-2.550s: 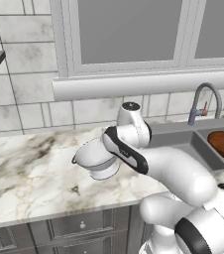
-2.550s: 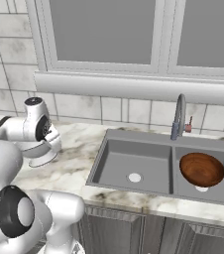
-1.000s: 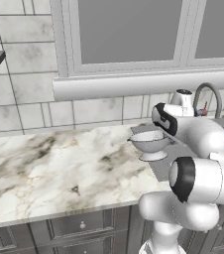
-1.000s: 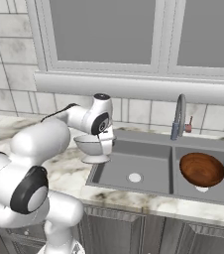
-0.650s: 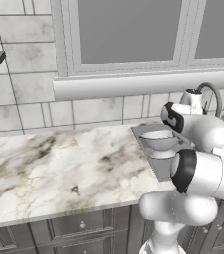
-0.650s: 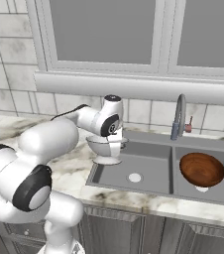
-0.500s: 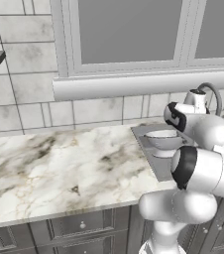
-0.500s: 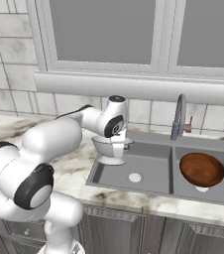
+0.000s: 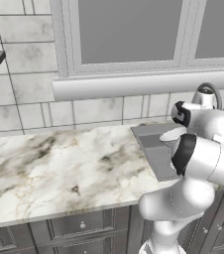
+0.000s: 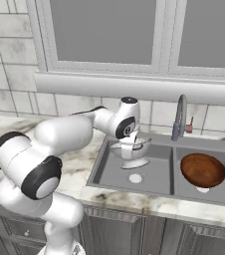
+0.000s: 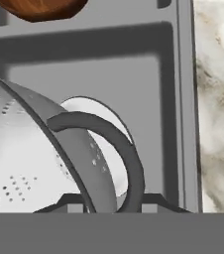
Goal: Place the colander in the left basin and the bowl in the right basin of the sink.
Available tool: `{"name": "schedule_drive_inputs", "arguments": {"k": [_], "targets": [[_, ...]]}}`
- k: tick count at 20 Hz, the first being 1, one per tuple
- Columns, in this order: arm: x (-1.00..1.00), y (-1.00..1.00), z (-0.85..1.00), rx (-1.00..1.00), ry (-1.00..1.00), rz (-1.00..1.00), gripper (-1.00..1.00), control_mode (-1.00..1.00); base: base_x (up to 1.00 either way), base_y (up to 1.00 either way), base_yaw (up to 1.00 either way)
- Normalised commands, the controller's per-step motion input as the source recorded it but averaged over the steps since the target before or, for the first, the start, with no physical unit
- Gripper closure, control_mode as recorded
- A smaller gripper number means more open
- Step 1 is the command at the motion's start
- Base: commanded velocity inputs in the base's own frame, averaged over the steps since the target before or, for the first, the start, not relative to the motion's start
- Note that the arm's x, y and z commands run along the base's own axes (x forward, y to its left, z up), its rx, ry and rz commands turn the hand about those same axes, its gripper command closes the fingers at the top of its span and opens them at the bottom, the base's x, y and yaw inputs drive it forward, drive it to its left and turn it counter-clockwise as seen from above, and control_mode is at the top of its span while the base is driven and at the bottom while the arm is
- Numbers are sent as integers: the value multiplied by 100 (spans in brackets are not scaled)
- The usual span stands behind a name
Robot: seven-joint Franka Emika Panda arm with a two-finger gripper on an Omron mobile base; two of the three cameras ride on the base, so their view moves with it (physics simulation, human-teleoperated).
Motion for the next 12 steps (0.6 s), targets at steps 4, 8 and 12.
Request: {"name": "schedule_drive_inputs", "arguments": {"k": [4, 8, 12], "targets": [[26, -21, -8, 0, 0, -21, 100, -100, 0, 0, 0], [28, -4, -6, 0, 0, -19, 100, -100, 0, 0, 0], [22, 0, -19, 0, 0, -17, 100, -100, 0, 0, 0]]}}
